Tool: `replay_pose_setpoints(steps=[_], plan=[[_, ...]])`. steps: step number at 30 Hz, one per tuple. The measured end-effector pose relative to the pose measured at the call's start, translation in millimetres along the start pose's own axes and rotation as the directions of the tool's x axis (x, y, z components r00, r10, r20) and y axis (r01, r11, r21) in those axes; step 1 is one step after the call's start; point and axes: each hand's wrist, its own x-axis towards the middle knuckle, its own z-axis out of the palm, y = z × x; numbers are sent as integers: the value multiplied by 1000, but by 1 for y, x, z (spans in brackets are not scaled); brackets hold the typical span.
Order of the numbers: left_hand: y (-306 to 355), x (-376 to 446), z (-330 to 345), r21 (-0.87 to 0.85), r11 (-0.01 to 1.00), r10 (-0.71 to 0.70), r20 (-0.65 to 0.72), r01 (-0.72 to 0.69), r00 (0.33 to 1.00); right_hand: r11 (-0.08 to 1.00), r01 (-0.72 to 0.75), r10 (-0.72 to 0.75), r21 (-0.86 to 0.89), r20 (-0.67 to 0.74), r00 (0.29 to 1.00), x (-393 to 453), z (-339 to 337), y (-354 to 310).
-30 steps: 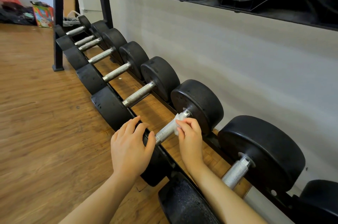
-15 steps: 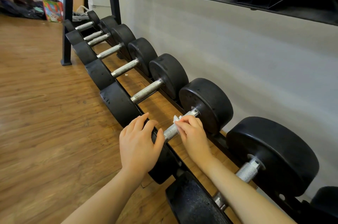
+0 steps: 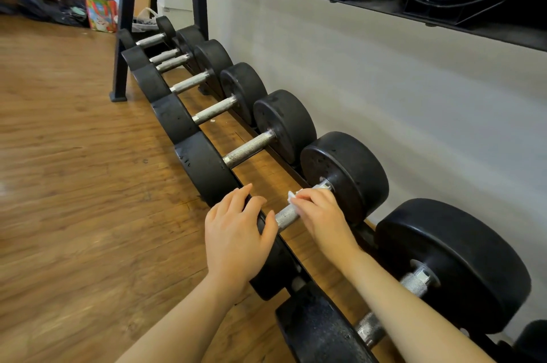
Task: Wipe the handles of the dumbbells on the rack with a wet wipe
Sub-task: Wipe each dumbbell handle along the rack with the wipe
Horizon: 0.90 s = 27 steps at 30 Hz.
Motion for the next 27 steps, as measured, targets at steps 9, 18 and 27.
replay_pose_setpoints(steps=[9, 18, 27], plan=[[1, -1, 1, 10, 1000, -6, -24, 6, 1000, 997, 34, -30, -72, 54, 998, 6, -5, 1], [3, -3, 1, 10, 1000, -16, -33, 16, 999, 991, 134, -129, -29, 119, 984, 10, -12, -7], [2, -4, 1, -1, 1000, -24, -49, 24, 999, 988, 156, -156, 8, 171, 973, 5, -13, -6]])
